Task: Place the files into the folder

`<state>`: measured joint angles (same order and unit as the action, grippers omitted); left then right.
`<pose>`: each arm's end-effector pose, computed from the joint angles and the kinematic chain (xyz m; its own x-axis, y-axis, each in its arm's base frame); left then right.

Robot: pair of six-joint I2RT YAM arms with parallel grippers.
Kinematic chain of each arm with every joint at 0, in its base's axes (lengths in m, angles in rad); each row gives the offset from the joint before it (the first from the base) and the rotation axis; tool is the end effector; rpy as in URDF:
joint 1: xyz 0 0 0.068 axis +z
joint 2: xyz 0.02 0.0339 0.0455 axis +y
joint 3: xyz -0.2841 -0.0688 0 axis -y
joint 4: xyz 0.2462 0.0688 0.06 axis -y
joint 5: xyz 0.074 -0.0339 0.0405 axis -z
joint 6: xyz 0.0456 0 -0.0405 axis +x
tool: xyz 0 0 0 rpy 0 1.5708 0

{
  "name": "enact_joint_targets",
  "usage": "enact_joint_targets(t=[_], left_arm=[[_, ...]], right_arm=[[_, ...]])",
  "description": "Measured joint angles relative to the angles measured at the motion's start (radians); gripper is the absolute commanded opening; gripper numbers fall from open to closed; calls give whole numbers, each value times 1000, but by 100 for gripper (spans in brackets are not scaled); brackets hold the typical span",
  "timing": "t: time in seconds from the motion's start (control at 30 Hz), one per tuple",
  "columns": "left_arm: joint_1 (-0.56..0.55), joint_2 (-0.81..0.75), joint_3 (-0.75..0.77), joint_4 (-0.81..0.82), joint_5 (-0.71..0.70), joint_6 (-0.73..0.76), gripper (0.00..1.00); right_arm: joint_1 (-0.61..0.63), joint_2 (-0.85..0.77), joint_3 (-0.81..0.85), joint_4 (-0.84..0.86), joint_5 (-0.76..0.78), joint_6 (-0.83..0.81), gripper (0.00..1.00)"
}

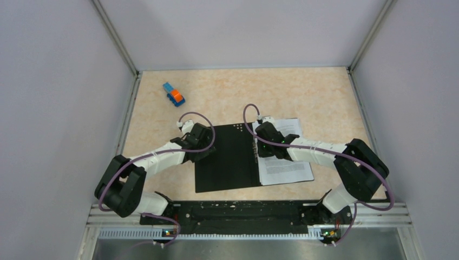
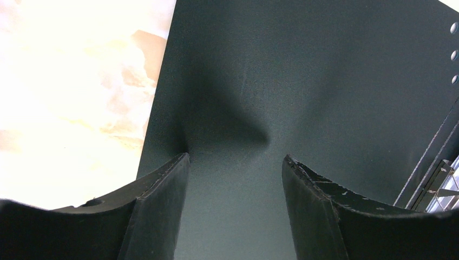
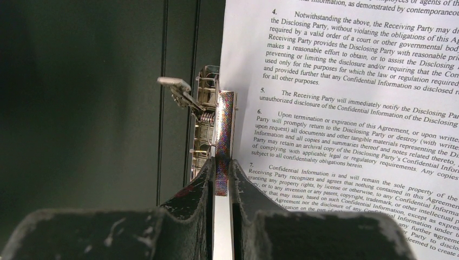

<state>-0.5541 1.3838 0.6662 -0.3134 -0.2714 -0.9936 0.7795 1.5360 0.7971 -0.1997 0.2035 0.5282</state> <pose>0.2214 -0.1226 0.1748 -0.7247 -0.5010 -0.4732 -0.3986 0.8648 -0.3052 0.2217 0.2062 0.1802 -0.7997 -0.0964 -0.5926 -0.2320 0.9600 0.1570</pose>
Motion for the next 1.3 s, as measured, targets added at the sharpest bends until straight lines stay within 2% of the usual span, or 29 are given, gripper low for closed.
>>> enact_joint_targets(t=[0.37,0.53,1.03,1.3], left_arm=[[0,0,0,0,-1,-3,69],[0,0,0,0,-3,-4,69],[0,0,0,-2,-4,-4,68],[0,0,0,-2,-8,-5,68]], right_arm=[[9,1,-25,28,8,5,9],[10,1,-25,28,9,4,15],[10,-3,-31,20,17,-7,25],[11,-111,-22,-102,23,-13,33]])
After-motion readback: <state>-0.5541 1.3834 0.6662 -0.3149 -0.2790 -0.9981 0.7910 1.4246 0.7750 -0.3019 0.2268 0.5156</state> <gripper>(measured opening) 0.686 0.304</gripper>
